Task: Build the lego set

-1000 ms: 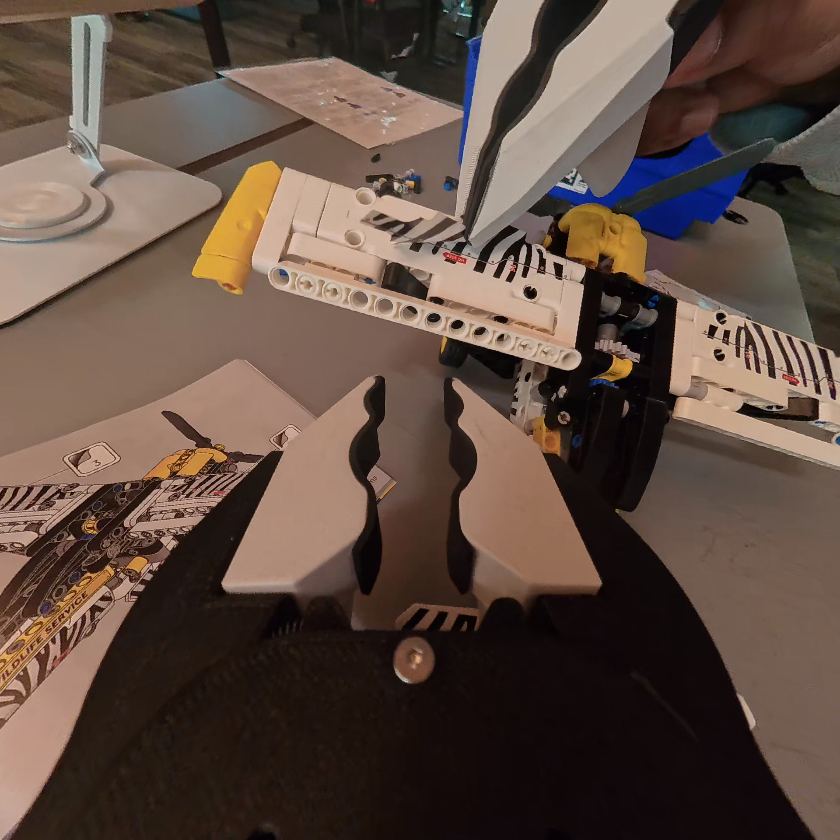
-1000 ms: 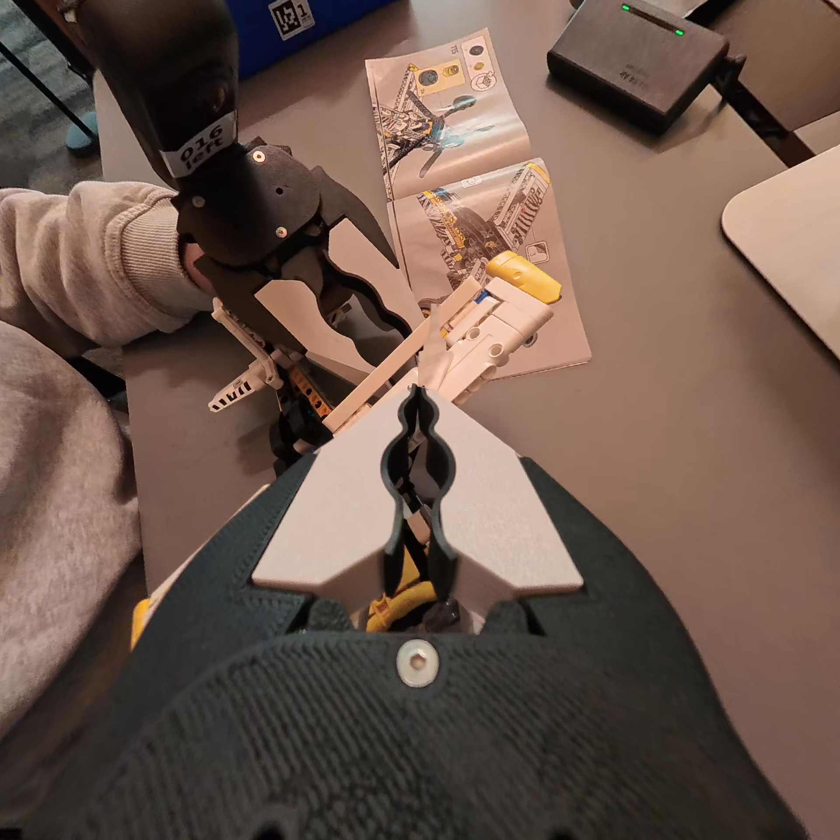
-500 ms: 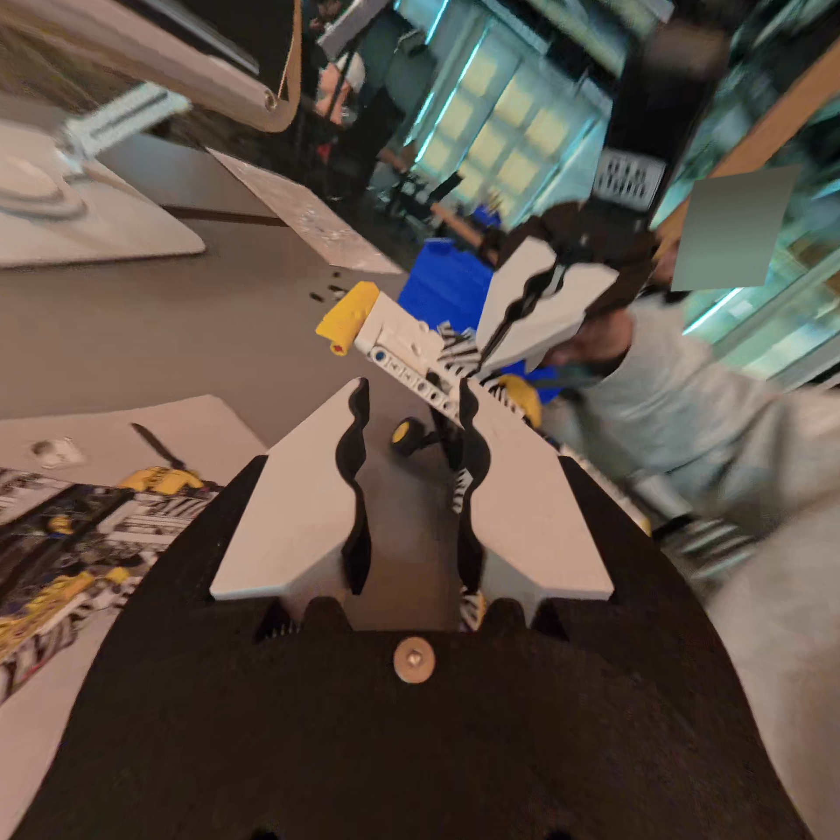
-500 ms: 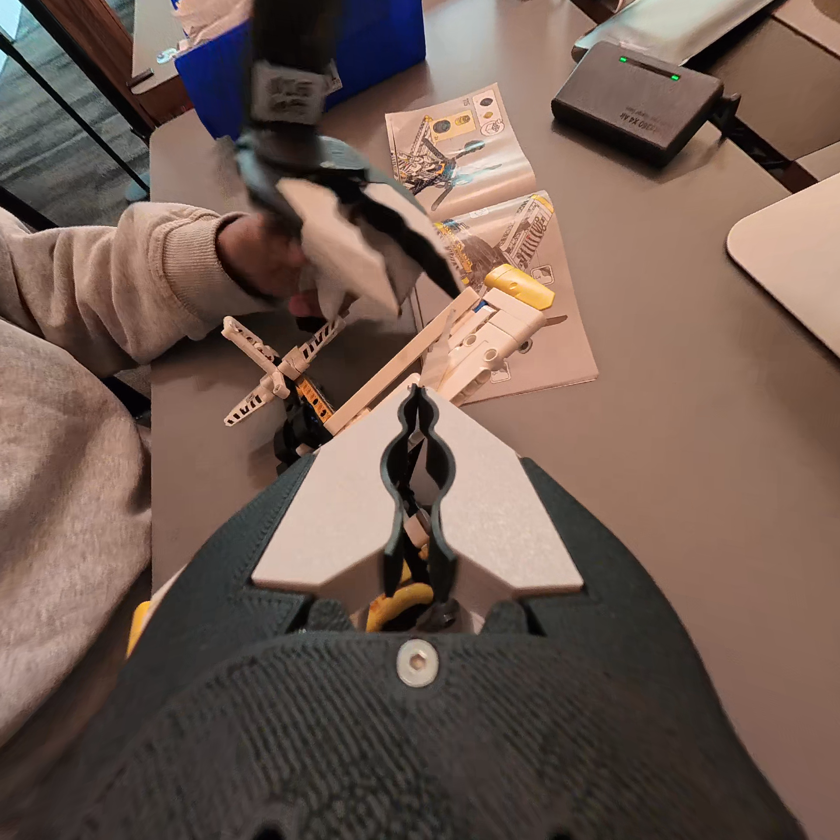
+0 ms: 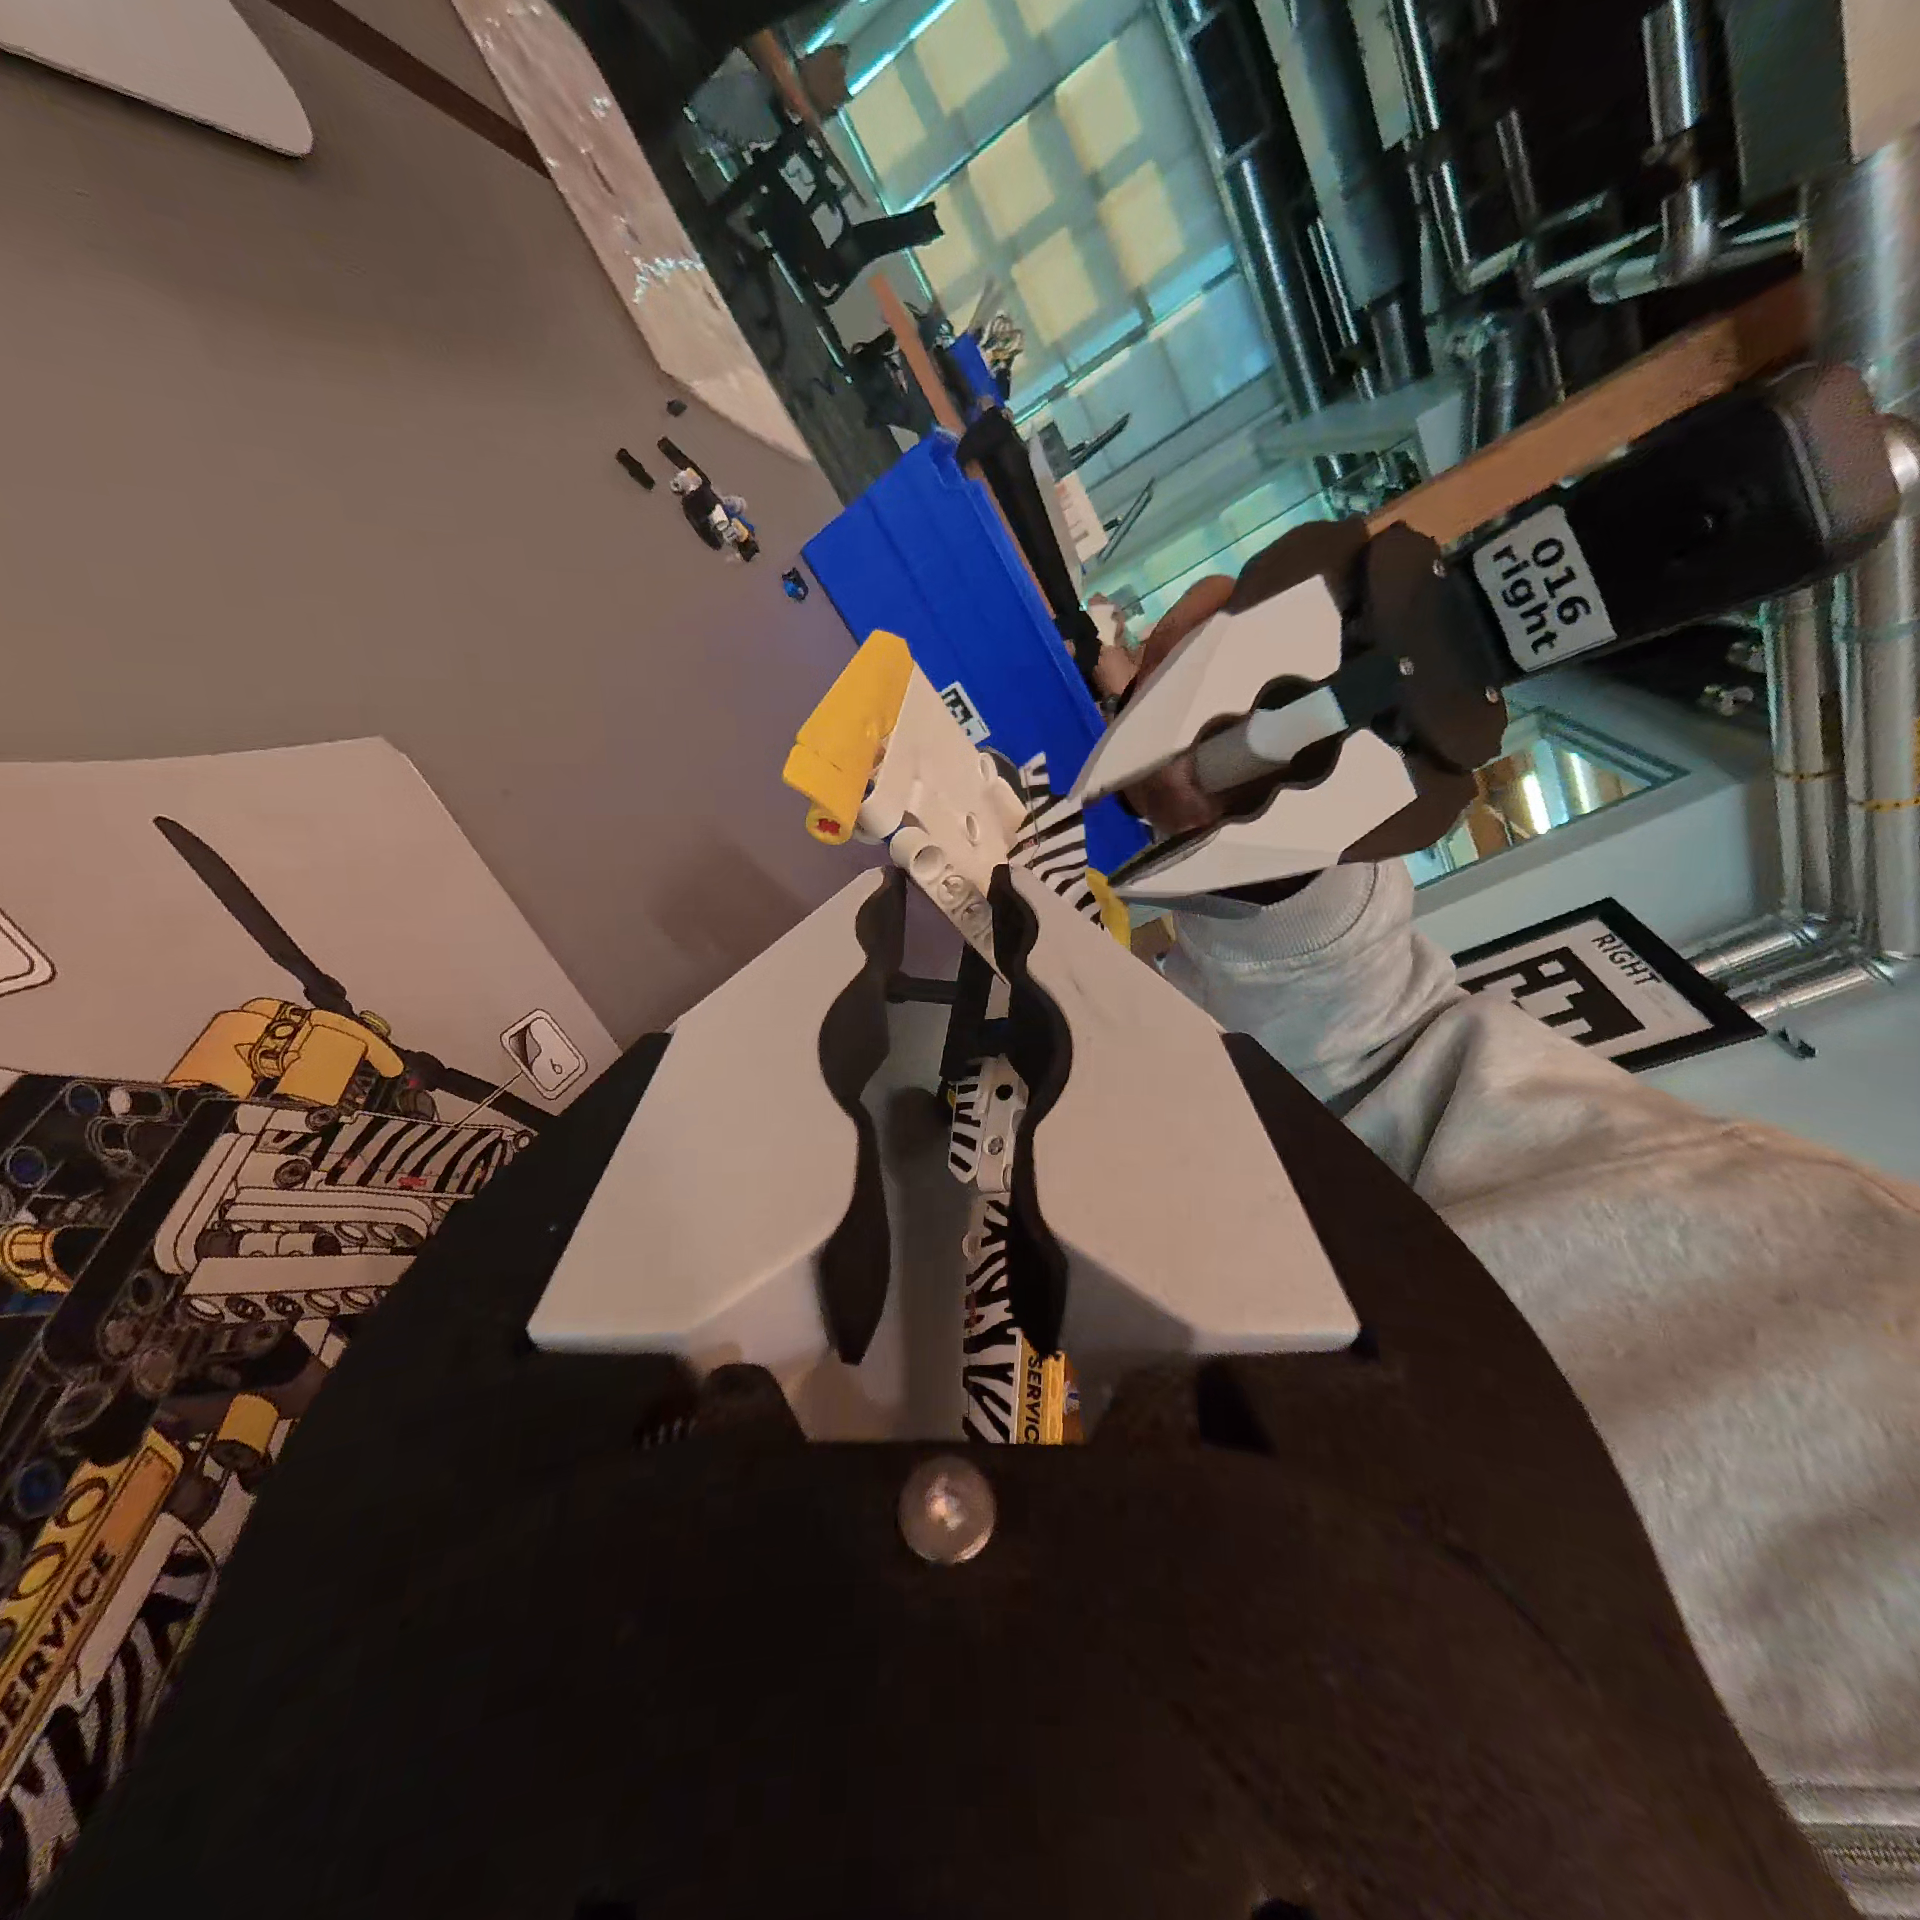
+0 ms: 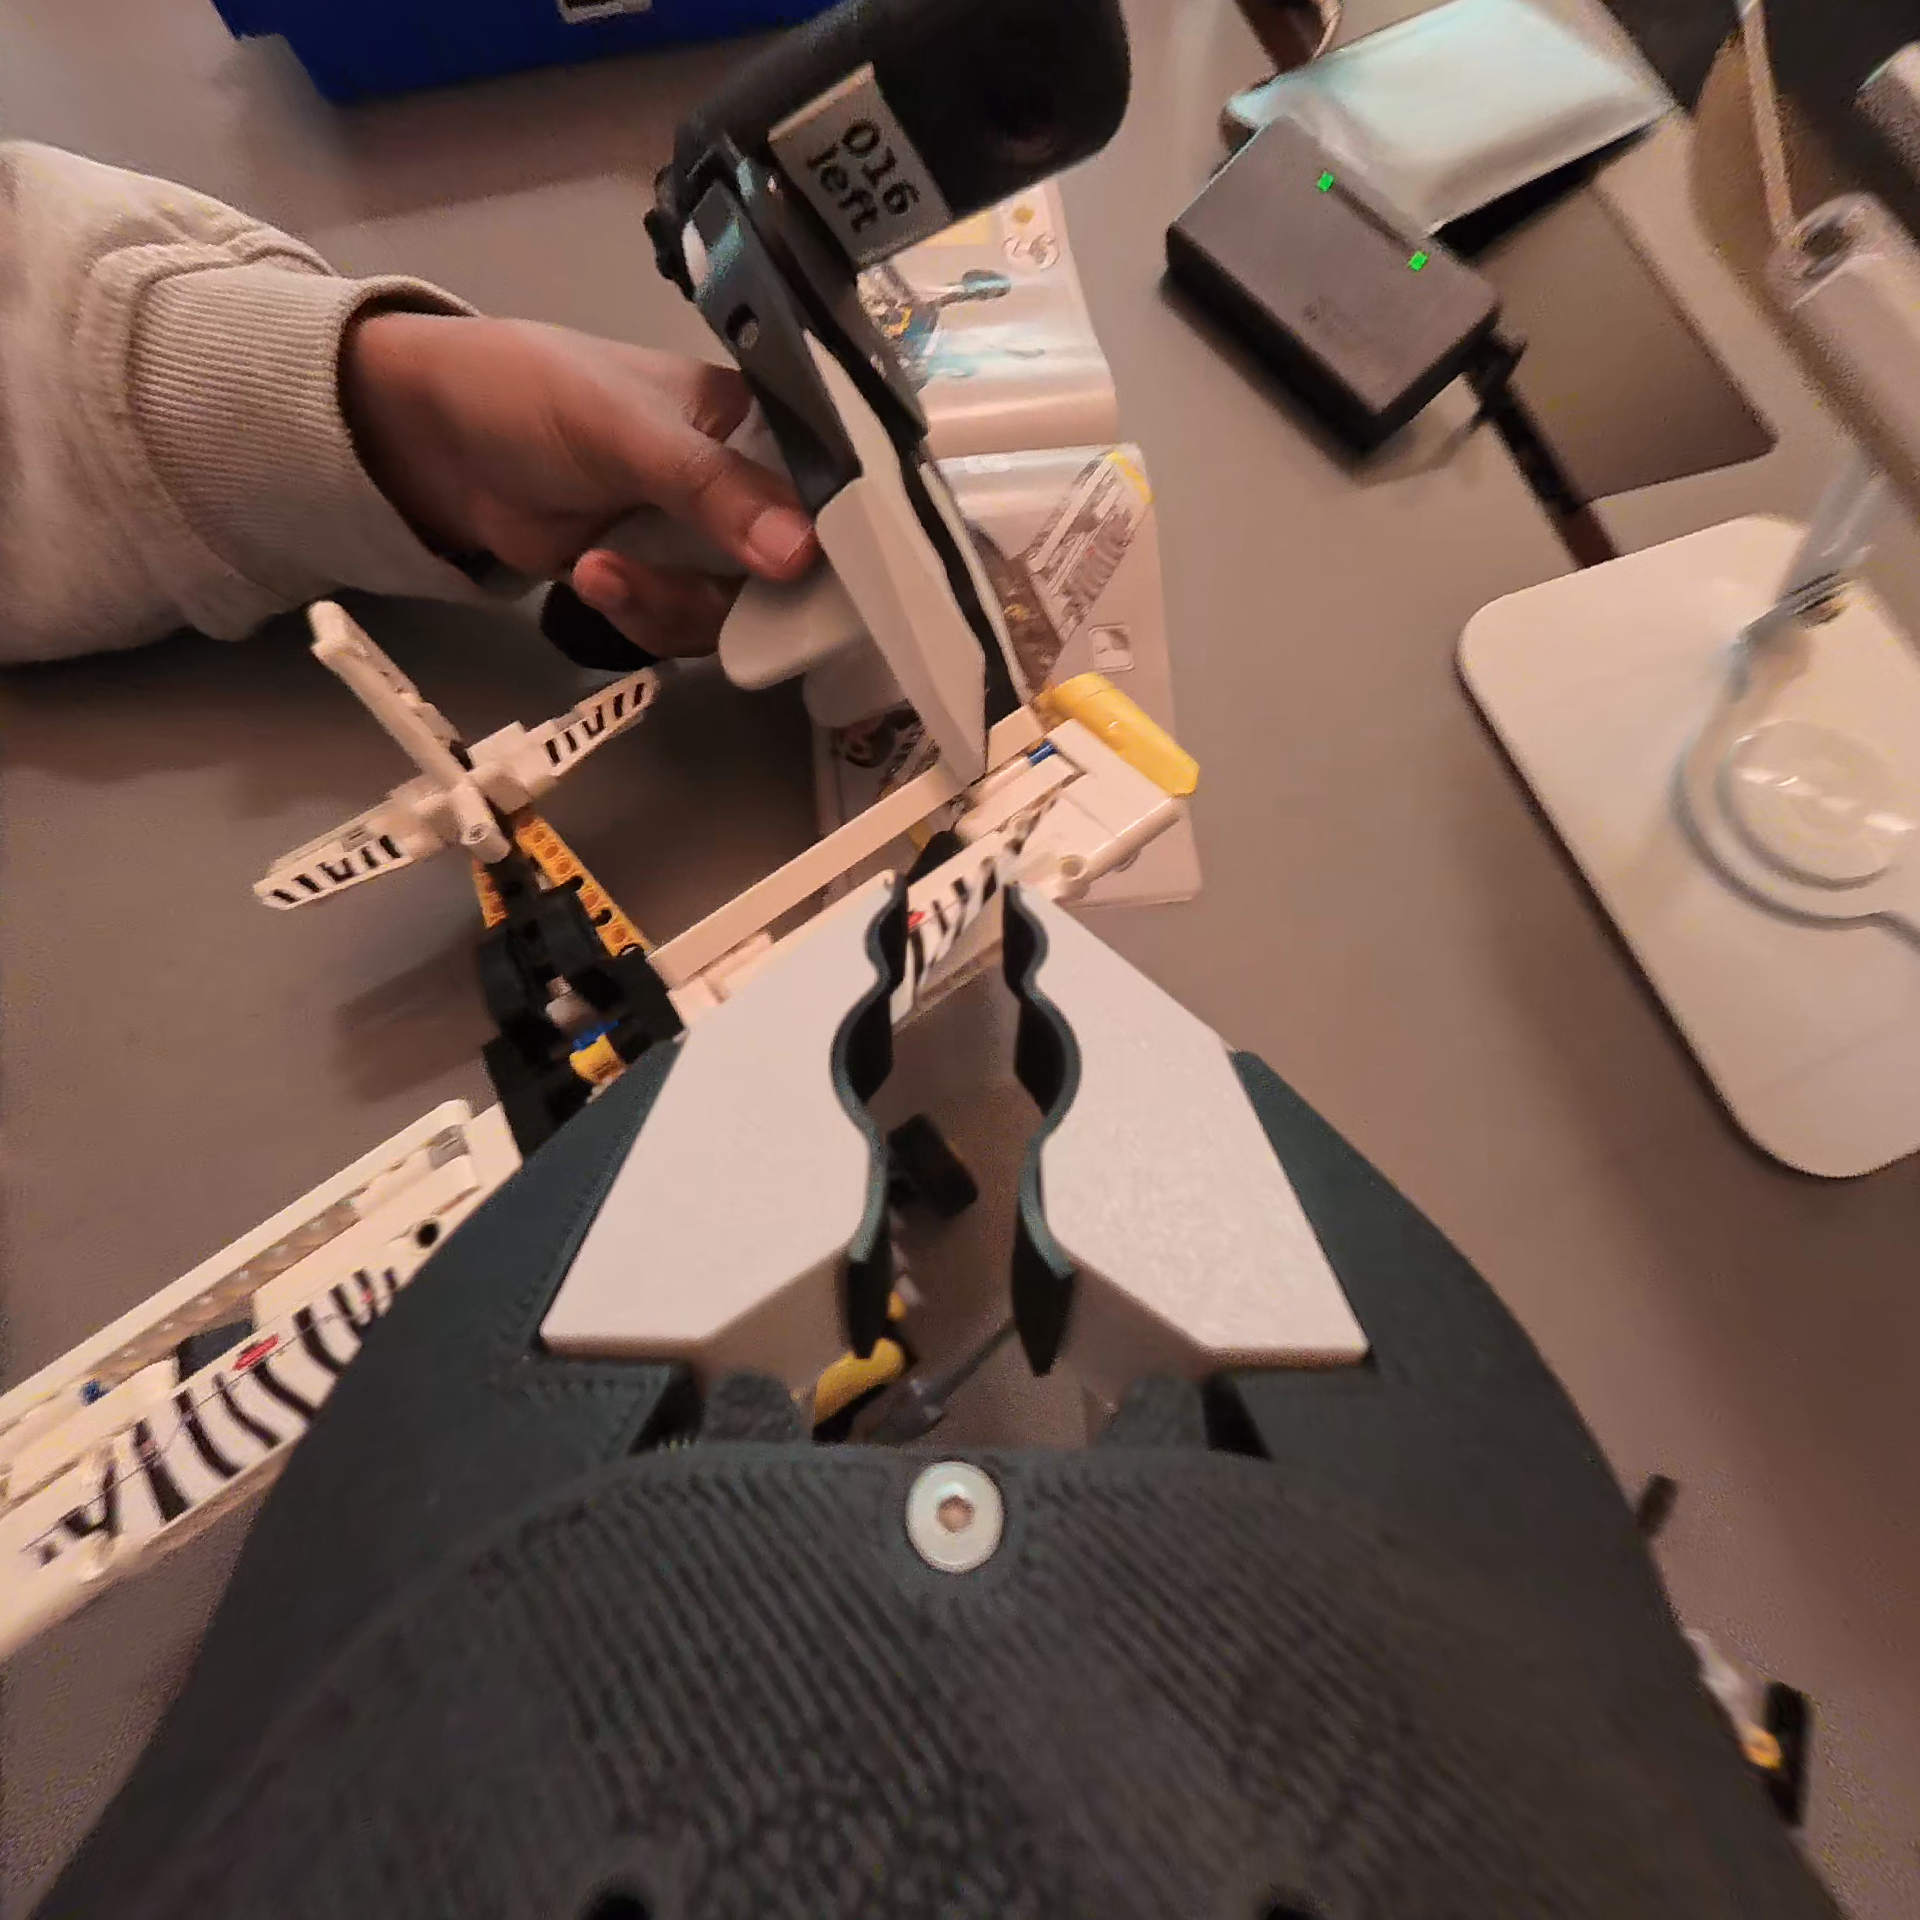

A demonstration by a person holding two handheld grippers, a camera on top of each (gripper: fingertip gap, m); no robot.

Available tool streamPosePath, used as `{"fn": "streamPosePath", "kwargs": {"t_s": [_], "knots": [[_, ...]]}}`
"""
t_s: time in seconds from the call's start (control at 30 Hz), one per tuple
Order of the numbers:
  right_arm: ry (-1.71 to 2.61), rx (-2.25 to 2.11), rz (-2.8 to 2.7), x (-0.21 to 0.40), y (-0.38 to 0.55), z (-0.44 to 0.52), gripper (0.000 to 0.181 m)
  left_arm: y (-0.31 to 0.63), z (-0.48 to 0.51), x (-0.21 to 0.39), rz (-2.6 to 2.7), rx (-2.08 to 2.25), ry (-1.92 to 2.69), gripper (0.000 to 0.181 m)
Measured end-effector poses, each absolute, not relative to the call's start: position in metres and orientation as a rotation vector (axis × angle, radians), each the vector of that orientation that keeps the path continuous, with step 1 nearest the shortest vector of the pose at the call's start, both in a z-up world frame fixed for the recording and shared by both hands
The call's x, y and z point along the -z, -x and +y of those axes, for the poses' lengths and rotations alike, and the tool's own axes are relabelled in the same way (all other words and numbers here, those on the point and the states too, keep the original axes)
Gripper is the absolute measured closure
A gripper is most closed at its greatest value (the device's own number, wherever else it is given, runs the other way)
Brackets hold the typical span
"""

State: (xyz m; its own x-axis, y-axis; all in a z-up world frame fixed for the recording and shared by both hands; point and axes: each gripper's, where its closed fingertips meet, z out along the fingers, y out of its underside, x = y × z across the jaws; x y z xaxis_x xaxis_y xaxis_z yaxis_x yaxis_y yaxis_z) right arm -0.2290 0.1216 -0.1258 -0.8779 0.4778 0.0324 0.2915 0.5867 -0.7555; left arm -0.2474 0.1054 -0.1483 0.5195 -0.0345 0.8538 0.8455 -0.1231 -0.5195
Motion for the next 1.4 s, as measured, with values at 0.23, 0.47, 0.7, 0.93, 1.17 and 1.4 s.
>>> {"fn": "streamPosePath", "kwargs": {"t_s": [0.23,0.47,0.7,0.93,1.17,1.4], "knots": [[0.631,-1.069,-2.595,0.129,0.243,0.116,0.16,0.244,0.107,0.143,-0.695,0.848,1.514,0.167],[0.658,-1.075,-2.671,0.13,0.235,0.107,0.181,0.245,0.107,0.144,-0.69,0.813,1.527,0.168],[0.684,-1.277,-2.749,0.115,0.205,0.099,0.181,0.249,0.104,0.146,-0.684,0.726,1.566,0.17],[0.616,-1.791,-2.699,0.068,0.171,0.089,0.181,0.256,0.104,0.157,-0.704,0.547,1.675,0.169],[0.684,-1.638,-2.681,0.061,0.177,0.095,0.181,0.249,0.104,0.147,-0.663,0.625,1.622,0.169],[1.329,-1.547,-2.77,0.099,0.204,0.102,0.181,0.246,0.103,0.143,-0.65,0.651,1.598,0.169]]}}
